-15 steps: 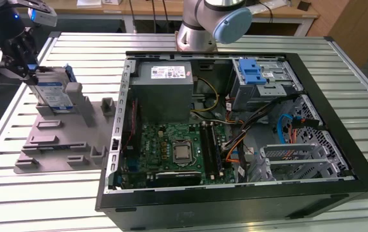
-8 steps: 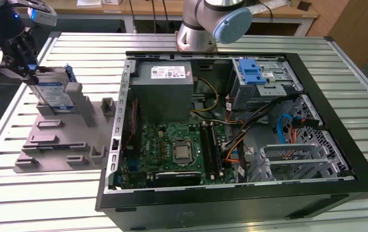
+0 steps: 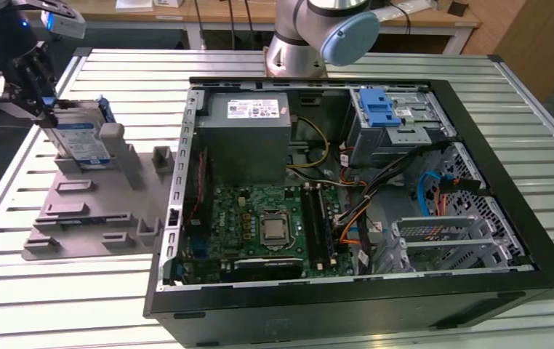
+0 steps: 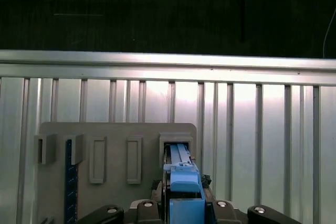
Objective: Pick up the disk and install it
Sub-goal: 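Pick up the disk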
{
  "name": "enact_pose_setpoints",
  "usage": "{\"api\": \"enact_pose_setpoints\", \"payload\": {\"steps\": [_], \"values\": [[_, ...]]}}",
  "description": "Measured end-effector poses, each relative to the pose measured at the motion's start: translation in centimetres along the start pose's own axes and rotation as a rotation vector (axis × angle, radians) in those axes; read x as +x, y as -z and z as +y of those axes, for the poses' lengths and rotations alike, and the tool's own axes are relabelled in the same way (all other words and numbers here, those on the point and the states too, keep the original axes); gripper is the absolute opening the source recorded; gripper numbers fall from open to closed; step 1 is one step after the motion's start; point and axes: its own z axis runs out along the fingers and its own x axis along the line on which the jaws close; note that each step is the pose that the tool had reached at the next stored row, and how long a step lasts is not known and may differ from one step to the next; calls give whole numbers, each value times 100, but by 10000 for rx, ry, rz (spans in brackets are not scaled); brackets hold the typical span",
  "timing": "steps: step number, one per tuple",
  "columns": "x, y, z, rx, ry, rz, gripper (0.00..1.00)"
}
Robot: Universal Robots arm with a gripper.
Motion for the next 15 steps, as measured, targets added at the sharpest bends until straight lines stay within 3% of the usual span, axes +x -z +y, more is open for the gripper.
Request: {"api": "enact_pose_setpoints", "payload": {"steps": [8, 15], "values": [[1, -5, -1, 5, -539, 20, 36], [25, -6, 1, 4, -396, 25, 36]]}}
